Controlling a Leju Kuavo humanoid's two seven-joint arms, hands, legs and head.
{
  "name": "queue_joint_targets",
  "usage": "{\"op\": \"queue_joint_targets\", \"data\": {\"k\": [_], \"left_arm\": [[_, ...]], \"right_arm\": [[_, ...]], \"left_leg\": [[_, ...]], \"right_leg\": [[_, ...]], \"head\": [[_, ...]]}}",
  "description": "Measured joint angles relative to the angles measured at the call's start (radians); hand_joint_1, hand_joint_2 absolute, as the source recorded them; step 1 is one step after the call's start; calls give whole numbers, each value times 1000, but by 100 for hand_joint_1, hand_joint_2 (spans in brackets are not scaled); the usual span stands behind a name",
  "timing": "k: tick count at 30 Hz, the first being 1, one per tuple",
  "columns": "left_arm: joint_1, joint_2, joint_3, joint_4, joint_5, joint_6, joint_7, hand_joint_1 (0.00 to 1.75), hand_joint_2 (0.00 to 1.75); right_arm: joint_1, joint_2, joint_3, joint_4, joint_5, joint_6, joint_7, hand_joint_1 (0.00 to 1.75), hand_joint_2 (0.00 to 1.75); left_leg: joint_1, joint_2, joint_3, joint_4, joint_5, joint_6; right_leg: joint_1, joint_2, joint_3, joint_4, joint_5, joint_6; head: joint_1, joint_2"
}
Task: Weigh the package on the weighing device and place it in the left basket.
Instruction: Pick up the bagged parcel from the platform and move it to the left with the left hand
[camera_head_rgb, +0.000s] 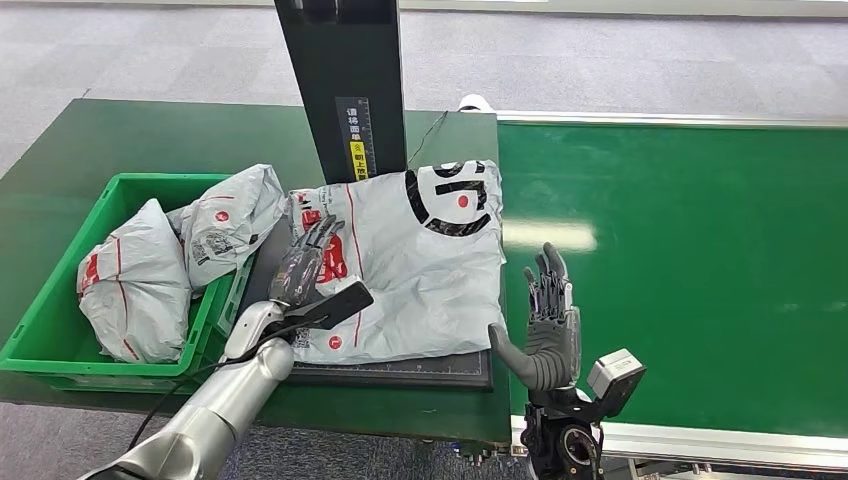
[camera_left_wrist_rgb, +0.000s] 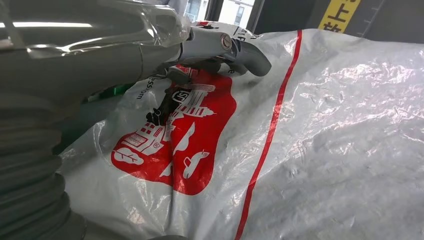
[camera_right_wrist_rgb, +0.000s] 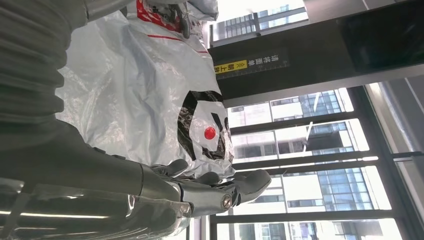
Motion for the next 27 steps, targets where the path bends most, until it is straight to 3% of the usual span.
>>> {"op": "queue_joint_targets", "data": {"k": [4,8,9,18,27], "left_arm": [[-19,10,-10,28,7,-1,-10,6,175],[-29,22,-17,41,23,-12,-26,161,175],[-30,25,-18,42,30,-14,-33,169,175],[-14,54,-22,9,124,15,-99,175,175],[100,62,-25,-179,243,99,-159,175,175]], "right_arm": [[-5,0,-2,9,0,1,0,0,175],[-8,0,-4,17,0,1,0,0,175],[-9,0,-5,20,0,1,0,0,175],[-29,0,-11,44,0,0,0,0,175],[-41,0,-14,64,0,-14,0,0,175]], "left_leg": [[0,0,0,0,0,0],[0,0,0,0,0,0],[0,0,0,0,0,0],[0,0,0,0,0,0],[0,0,0,0,0,0]], "right_leg": [[0,0,0,0,0,0],[0,0,0,0,0,0],[0,0,0,0,0,0],[0,0,0,0,0,0],[0,0,0,0,0,0]], "head": [[0,0],[0,0],[0,0],[0,0],[0,0]]}}
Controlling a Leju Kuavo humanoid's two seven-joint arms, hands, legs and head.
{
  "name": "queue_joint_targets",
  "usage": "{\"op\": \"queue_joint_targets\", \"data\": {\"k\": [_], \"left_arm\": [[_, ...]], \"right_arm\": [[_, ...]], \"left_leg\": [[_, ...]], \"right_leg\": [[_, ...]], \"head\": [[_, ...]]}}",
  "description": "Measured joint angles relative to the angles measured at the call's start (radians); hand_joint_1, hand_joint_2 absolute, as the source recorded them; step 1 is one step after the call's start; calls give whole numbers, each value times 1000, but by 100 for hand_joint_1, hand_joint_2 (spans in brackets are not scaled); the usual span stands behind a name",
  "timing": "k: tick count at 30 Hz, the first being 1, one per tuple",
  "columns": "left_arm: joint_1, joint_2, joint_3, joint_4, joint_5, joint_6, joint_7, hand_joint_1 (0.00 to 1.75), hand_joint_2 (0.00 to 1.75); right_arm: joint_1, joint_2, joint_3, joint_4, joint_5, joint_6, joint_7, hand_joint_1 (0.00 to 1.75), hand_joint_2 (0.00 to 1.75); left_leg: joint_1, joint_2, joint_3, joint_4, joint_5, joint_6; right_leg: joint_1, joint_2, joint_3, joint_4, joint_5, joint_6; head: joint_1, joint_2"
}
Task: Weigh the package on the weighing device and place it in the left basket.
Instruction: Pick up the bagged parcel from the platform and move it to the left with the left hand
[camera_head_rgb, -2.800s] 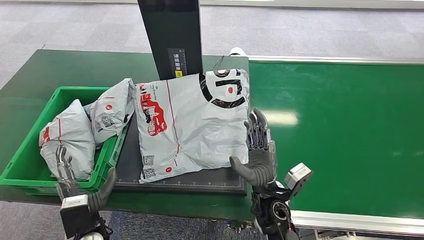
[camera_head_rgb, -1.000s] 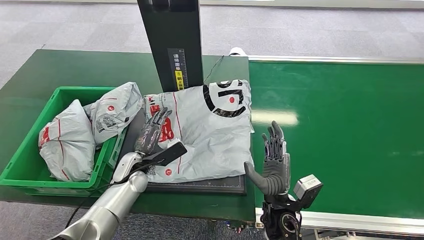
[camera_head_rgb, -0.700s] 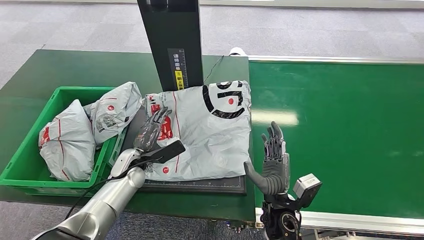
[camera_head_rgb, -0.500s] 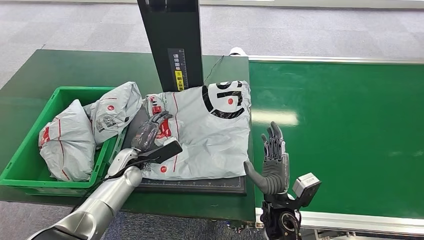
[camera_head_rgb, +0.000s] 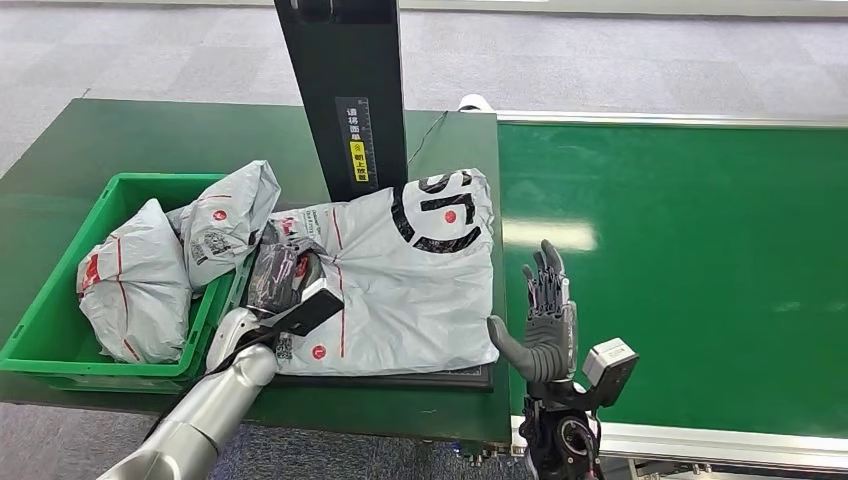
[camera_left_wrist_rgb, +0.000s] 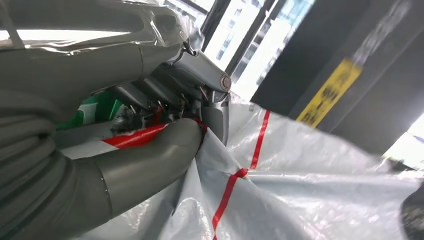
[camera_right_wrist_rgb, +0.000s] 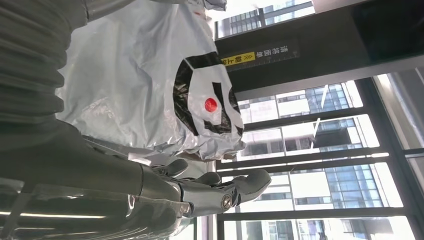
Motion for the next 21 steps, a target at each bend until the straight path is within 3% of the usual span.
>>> {"op": "queue_joint_targets", "data": {"k": [10,21], "left_arm": [[169,6,13,-370,243,53,-117,175,175],[366,44,75,-790,377,114,-218,175,175]], "right_arm": [[0,0,-5,3,0,-19,0,0,175],[0,-1,-11,7,-3,-27,0,0,175]], "left_leg": [[0,0,0,0,0,0],[0,0,-1,0,0,0]], "right_leg": [[0,0,0,0,0,0],[0,0,-1,0,-1,0]], "head": [[0,0],[0,0]]}}
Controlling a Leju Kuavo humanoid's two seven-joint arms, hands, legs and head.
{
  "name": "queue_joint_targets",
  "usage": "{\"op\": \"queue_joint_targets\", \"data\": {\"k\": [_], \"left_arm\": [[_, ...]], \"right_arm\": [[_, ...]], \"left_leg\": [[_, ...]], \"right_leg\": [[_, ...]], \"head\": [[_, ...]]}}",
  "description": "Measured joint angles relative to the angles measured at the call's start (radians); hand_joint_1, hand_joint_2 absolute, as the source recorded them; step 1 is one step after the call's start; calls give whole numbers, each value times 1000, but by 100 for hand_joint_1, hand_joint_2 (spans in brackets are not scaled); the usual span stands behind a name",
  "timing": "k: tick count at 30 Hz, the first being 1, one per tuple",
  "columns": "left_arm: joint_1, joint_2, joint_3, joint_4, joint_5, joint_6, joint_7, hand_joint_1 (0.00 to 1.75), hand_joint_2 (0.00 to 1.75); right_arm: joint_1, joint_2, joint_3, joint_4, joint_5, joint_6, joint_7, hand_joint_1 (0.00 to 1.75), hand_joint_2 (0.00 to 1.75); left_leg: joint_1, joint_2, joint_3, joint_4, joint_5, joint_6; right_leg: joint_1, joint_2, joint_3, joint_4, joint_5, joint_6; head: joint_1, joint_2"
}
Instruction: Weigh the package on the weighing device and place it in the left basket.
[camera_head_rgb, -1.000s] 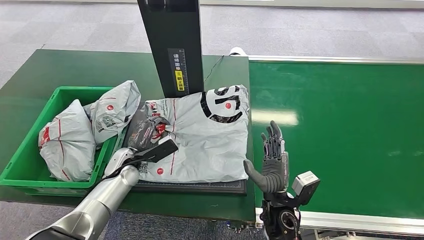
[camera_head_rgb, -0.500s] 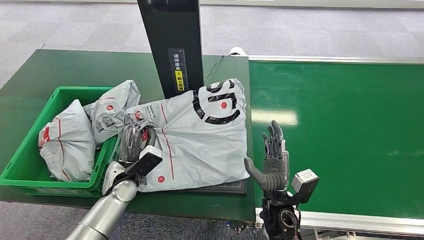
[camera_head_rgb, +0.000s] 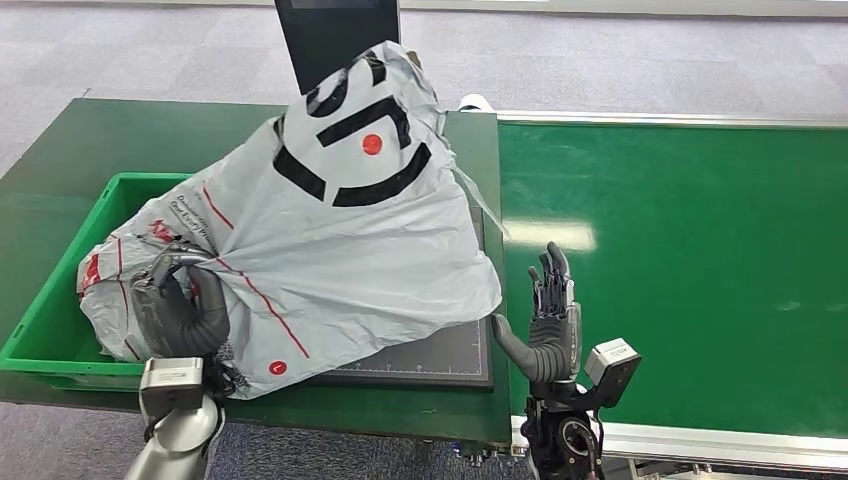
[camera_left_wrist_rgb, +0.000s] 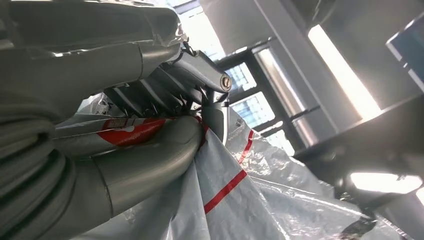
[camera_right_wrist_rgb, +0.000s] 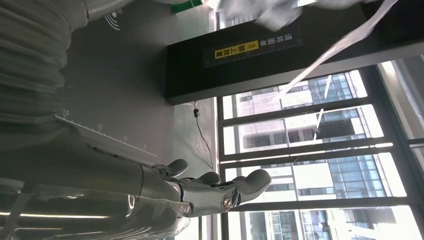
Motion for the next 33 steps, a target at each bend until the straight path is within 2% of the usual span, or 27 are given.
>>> {"op": "queue_joint_targets", "data": {"k": [6,10,14,17,20,22,25,27,29,31,33], "left_arm": [[39,26,20,-93,21,5,-14,175,175],[49,50,49,-136,99,10,-39,175,175],[48,100,123,-195,188,-22,-24,175,175],[24,168,225,-228,243,-74,53,175,175],[-105,280,346,-179,267,-182,201,175,175],[-260,358,395,-69,224,-253,296,175,175],[-539,441,400,168,130,-296,392,175,175],[-690,476,386,321,91,-303,421,175,175],[-788,497,373,442,76,-307,426,175,175],[-838,508,365,533,71,-309,420,175,175],[-856,513,362,605,69,-307,402,175,175]], "right_arm": [[0,-1,-6,1,0,0,0,0,175],[1,-1,-11,2,0,0,0,0,175],[2,-2,-19,2,1,3,0,0,175],[2,-2,-26,5,3,4,0,0,175],[3,-2,-32,8,6,4,0,0,175],[3,-2,-34,8,9,4,0,0,175],[6,0,-36,9,15,6,0,0,175],[11,3,-36,10,19,8,0,0,175],[17,3,-36,10,21,9,0,0,175],[20,3,-36,10,22,9,0,0,175],[21,3,-37,10,23,9,0,0,175]], "left_leg": [[0,0,0,0,0,0],[0,0,1,0,0,0],[1,0,0,0,0,0],[3,0,0,0,0,-1],[5,-1,1,0,2,-3],[6,-3,0,0,4,-5],[7,0,0,0,6,-6],[7,5,0,0,6,-7],[6,8,0,0,6,-7],[6,8,0,0,6,-7],[6,8,-1,0,6,-8]], "right_leg": [[0,0,1,0,0,0],[0,0,1,0,0,0],[1,0,1,0,0,0],[2,0,0,0,0,-1],[4,-2,-2,0,0,-2],[5,-3,-3,0,1,-4],[6,-2,-1,1,4,-7],[6,3,-2,1,6,-8],[6,6,-3,1,6,-7],[6,7,-4,1,6,-7],[6,6,-5,1,6,-7]], "head": [[0,0],[0,0],[0,0],[0,0],[0,0],[0,0],[1,0],[1,0],[1,0],[1,0],[1,0]]}}
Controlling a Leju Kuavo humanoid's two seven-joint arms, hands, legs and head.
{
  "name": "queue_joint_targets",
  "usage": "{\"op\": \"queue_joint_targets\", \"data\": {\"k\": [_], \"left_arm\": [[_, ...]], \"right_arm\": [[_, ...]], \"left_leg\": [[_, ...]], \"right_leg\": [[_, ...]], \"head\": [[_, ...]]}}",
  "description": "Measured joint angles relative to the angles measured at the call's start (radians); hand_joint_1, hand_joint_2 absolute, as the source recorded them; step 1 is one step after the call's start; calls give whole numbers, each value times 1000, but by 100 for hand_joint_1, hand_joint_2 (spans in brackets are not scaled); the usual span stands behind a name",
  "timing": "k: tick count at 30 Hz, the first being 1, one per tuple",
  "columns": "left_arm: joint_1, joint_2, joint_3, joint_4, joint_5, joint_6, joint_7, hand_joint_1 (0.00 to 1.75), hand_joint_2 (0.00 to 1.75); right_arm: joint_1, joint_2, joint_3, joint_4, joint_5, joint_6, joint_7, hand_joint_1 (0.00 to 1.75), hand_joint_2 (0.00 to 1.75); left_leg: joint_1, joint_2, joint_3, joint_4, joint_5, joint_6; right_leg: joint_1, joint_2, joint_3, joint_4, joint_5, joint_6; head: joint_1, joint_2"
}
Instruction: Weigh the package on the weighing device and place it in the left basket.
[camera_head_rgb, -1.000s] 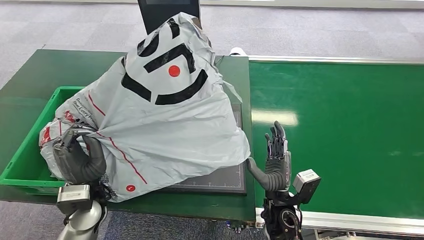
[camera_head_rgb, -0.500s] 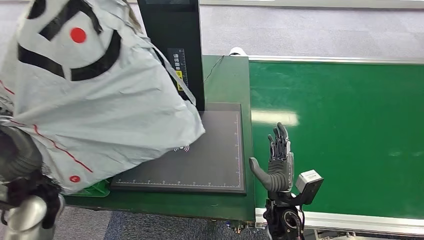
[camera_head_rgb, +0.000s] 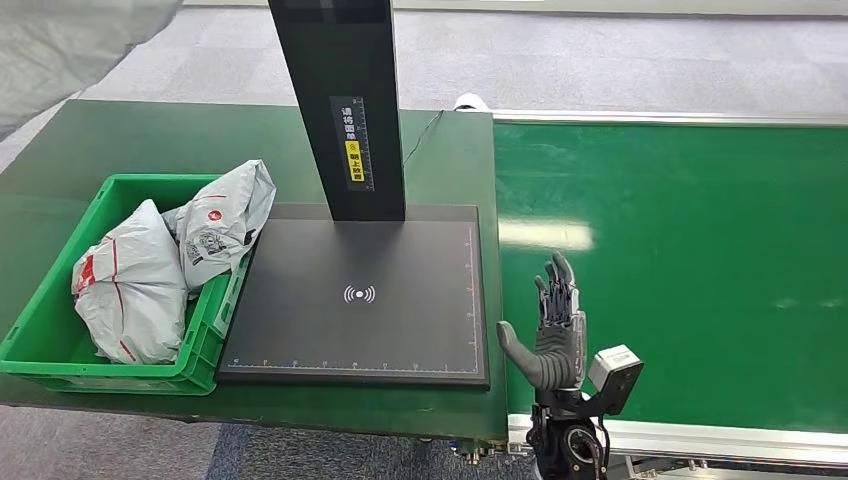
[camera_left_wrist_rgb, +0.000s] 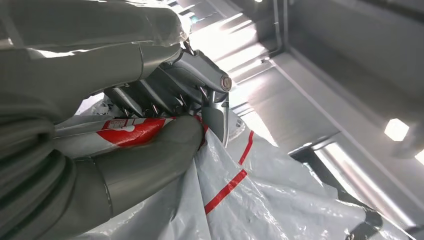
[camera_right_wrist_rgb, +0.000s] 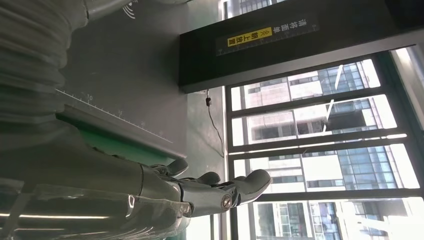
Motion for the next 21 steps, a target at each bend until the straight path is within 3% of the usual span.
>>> {"op": "queue_joint_targets", "data": {"k": [4,8,15,18,21], "left_arm": [[24,3,6,97,9,10,-59,175,175],[144,-10,43,112,31,29,-132,175,175],[497,-77,178,-99,53,8,-198,175,175],[569,-100,224,-175,39,-12,-192,175,175],[592,-107,249,-211,23,-27,-178,175,175]], "right_arm": [[4,0,0,0,2,-3,0,0,175],[16,2,-1,-5,3,-6,0,0,175],[42,4,-6,-25,10,-13,0,0,175],[56,4,-9,-36,10,-19,0,0,175],[69,3,-12,-45,10,-21,0,0,175]], "left_leg": [[0,0,-1,0,0,0],[0,1,-1,0,0,0],[0,5,-2,0,-2,-1],[0,4,-3,0,-3,-1],[0,2,-3,0,-3,-1]], "right_leg": [[0,0,-1,0,0,0],[0,0,-1,0,0,0],[0,4,-4,0,-1,0],[0,3,-4,0,-1,0],[0,2,-4,0,-1,0]], "head": [[0,0],[0,0],[-1,0],[-1,0],[-1,0]]}}
